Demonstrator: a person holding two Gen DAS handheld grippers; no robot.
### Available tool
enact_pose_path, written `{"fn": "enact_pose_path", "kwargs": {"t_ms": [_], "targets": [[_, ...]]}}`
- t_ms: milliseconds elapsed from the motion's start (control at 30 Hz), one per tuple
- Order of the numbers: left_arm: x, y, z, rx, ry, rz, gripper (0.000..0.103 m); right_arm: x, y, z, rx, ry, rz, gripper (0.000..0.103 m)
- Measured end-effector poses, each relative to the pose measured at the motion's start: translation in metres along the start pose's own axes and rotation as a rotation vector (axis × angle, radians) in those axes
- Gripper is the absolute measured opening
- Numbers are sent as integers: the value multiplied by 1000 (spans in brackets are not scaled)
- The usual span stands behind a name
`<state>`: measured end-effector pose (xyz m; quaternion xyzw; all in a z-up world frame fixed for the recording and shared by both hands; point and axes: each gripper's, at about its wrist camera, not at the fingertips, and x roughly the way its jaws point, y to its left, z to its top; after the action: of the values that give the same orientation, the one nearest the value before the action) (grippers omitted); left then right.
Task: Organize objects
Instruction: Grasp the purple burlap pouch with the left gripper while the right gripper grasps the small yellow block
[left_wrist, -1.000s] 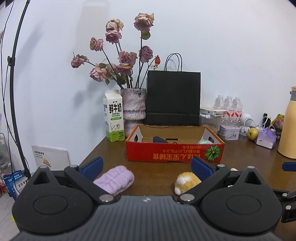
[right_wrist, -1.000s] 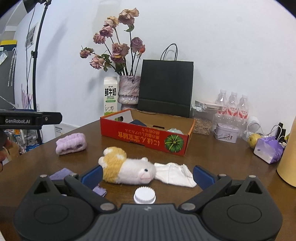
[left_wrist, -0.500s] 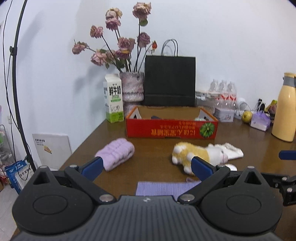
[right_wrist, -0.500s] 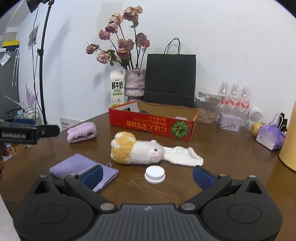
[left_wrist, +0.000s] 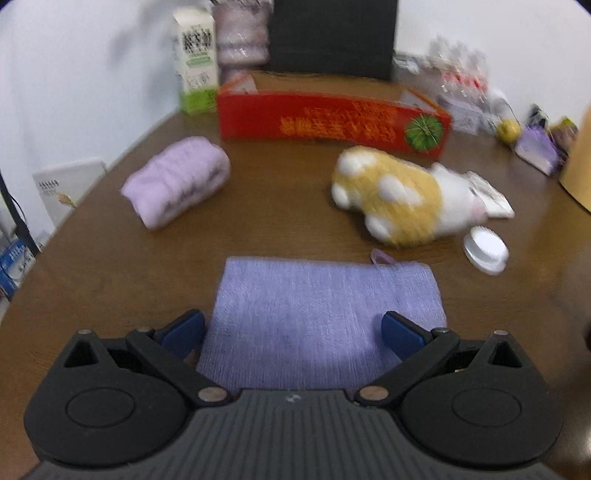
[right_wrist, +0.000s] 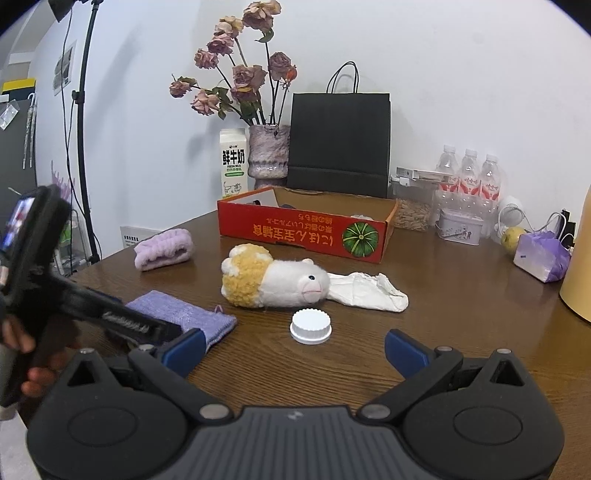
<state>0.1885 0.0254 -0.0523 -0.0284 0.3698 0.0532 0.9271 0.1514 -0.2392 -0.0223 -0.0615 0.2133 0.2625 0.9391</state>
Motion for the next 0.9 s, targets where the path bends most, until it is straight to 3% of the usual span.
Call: {"fn": "enact_pose_path", "kwargs": {"t_ms": [33,67,100,133,167,233,600,900], "targets": [[0,0,-1,-9,-7,6,103,0,-1,-1,2,2,-1,103],[-3,0,-3,-17,-20,2,93,1,-2,-1,4,4,-2,103],[-7,-2,-6,-8,-52,-2,62,3,-4,-2,7,8,-4,103],[-12,-3,-8,7,-74,-1,42,5,-5,-2,11,13,-6,103],[-16,-2,-9,-2,-82,-19,5,7,-6,-3,15,19,-7,103],[-23,6,-11,-41,-87,-86,5,12,-6,-4,16,29,-3,103],[-96,47,-16,-74,-314,-55,5,33,20,-3,-29,76,72,103],[-120,84,-26,-112,-367,-29,5,59,70,-1,-108,139,172,103]]}}
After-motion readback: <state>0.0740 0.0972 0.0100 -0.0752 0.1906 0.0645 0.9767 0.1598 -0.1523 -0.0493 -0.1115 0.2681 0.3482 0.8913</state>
